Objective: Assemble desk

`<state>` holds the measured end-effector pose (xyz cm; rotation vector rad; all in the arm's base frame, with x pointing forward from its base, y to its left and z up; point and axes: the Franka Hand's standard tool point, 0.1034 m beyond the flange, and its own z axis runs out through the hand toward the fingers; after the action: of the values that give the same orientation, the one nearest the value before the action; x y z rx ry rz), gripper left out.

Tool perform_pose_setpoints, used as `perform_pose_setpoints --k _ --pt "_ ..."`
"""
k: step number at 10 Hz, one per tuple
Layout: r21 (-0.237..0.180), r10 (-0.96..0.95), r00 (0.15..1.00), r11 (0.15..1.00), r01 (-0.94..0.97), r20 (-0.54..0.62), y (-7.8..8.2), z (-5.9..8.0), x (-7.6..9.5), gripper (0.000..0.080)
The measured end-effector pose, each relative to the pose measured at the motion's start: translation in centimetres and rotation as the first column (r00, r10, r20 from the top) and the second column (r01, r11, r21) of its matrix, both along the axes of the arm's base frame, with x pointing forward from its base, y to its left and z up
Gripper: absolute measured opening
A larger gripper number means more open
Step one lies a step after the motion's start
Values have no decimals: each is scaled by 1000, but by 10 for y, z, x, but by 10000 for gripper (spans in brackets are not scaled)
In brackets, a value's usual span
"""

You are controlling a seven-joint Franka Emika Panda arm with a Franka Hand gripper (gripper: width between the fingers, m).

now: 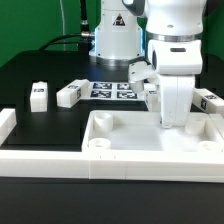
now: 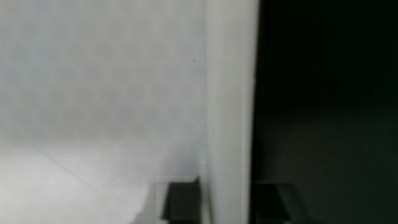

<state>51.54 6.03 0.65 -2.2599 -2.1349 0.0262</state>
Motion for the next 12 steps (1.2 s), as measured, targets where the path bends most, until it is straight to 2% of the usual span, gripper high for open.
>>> perform_pose_setpoints --k 1,2,3,4,5,6,7,9,11,12 --pt "0 0 1000 1000 0 0 0 0 0 283" --pt "0 -2 1000 1000 2 0 0 1 0 283" --pt "-3 -9 1000 1000 9 4 -1 6 -2 465" --pt "-6 -22 1000 1000 22 12 0 13 -3 584" --pt "-9 -68 997 998 69 23 3 23 -5 584" --pt "-13 -126 992 992 126 31 8 34 -8 638" --pt "-25 -191 981 981 191 22 15 43 -13 646" --pt "-40 -317 948 947 318 25 37 56 -14 649" --pt "-30 -367 929 929 369 44 62 62 -12 649" --pt "-32 -367 929 929 368 42 61 62 -12 649"
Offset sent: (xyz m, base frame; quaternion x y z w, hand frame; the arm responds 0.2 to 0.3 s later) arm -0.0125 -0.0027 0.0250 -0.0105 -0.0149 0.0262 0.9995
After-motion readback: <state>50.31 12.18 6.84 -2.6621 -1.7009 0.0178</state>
